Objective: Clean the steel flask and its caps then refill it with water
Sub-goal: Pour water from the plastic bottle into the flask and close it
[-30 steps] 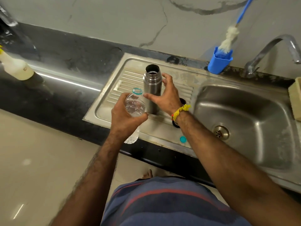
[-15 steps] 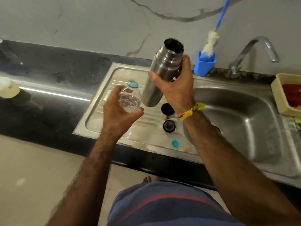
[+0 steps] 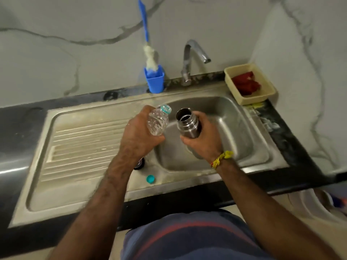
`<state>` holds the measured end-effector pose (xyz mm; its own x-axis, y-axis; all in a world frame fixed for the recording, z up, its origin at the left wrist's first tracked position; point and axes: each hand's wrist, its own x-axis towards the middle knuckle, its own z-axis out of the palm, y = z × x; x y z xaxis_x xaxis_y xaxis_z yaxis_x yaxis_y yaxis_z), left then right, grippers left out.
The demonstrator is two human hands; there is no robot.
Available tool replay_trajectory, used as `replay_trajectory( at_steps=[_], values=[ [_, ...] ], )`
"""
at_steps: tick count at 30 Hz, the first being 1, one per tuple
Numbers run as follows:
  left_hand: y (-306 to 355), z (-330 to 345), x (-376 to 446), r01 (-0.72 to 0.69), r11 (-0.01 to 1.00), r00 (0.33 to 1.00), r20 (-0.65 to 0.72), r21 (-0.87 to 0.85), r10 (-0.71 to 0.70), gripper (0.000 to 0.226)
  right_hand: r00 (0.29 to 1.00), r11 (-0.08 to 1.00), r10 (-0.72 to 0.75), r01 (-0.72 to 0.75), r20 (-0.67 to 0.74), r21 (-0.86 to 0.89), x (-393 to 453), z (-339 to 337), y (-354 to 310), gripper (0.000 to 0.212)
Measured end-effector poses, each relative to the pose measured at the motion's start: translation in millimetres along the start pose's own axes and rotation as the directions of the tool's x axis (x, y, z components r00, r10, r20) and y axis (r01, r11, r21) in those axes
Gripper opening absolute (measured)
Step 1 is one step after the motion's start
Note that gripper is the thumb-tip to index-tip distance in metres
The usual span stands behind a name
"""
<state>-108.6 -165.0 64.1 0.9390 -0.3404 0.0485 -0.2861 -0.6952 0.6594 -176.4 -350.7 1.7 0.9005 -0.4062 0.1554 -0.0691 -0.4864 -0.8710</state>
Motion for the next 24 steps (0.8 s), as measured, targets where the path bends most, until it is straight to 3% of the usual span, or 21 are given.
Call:
replay_trajectory(
  at_steps=[11,24],
  values=[
    [20,35,24,-0.090,0.931,0.985,0.170,0.353,0.031,0.073,0.999,0.990,0.004,0.003,0.052,-0.143,12,-20,36,0.073],
    [20,27,35,-0.150,0.828,0.967,0.255,0.541,0.009,0.068,0.993,0.988,-0.048,0.063,0.108,-0.139,24,-6,51,0.070]
  ],
)
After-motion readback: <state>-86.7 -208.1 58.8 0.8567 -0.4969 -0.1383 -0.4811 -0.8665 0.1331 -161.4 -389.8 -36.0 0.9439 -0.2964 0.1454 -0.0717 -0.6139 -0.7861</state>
